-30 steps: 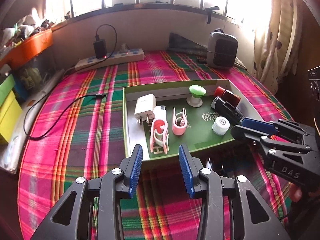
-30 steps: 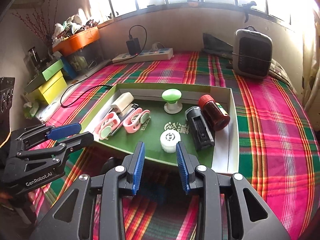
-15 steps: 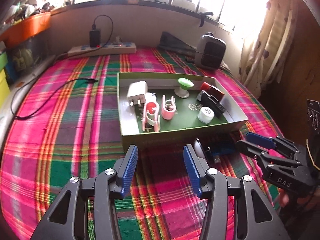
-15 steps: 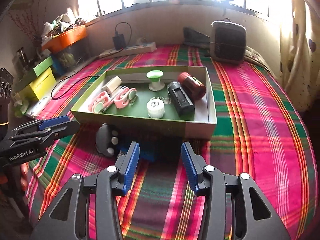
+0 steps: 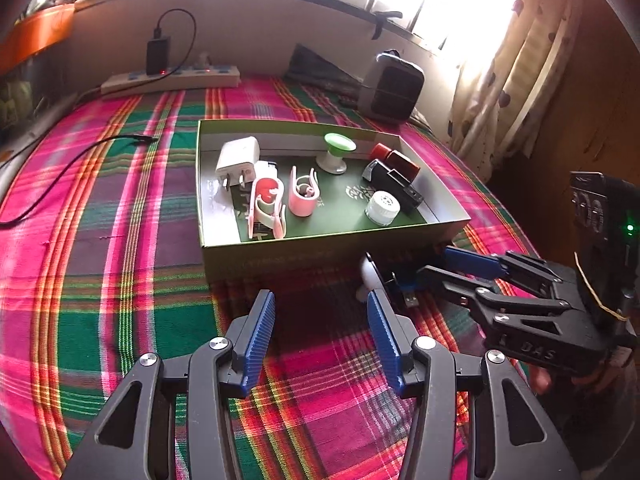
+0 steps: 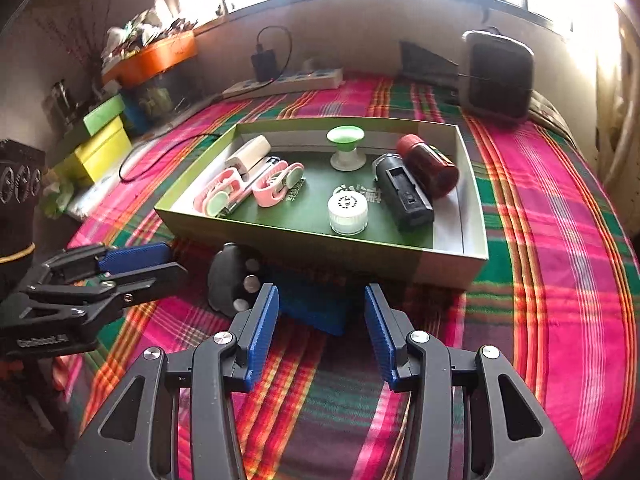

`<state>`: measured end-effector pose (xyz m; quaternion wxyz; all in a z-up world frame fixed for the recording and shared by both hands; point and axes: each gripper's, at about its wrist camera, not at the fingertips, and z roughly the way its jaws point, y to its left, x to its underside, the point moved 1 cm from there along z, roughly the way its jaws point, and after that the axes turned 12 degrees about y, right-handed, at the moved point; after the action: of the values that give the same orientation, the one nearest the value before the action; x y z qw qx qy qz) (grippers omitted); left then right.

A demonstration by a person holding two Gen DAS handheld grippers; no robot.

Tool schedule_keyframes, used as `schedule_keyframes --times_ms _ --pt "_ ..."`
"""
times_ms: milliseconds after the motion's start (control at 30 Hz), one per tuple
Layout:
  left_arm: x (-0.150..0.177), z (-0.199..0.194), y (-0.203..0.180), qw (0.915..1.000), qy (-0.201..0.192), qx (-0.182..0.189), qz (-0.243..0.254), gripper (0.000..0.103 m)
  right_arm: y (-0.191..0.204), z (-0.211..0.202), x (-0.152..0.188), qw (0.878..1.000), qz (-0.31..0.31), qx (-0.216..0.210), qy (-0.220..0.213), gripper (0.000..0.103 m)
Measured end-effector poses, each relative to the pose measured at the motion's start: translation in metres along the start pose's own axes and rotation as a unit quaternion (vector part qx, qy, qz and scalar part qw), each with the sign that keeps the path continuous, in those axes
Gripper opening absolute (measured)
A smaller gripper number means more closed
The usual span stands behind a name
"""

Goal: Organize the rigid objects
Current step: 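Withdraw both open tools from the box toward the remaining items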

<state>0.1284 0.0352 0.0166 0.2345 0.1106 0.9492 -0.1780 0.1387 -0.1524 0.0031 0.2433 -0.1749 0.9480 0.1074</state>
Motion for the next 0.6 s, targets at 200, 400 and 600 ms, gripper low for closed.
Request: schedule_keyframes --times_ms 200,400,600 --pt "-0.001 0.001 0.005 0.9999 0.004 0.000 -0.012 0.048 -0.001 0.006 -0.007 0.998 -0.059 -0.038 0.011 0.046" --pt "-0.002 0.003 0.007 0.9995 0.008 -0.023 -0.020 0.048 0.002 0.006 -0.001 0.991 -0.118 -0.052 0.035 0.046" --pt "0.000 0.003 0.009 0.9986 0.011 -0.039 -0.034 0.048 0.005 0.008 0.009 0.985 -0.153 -0.061 0.047 0.046"
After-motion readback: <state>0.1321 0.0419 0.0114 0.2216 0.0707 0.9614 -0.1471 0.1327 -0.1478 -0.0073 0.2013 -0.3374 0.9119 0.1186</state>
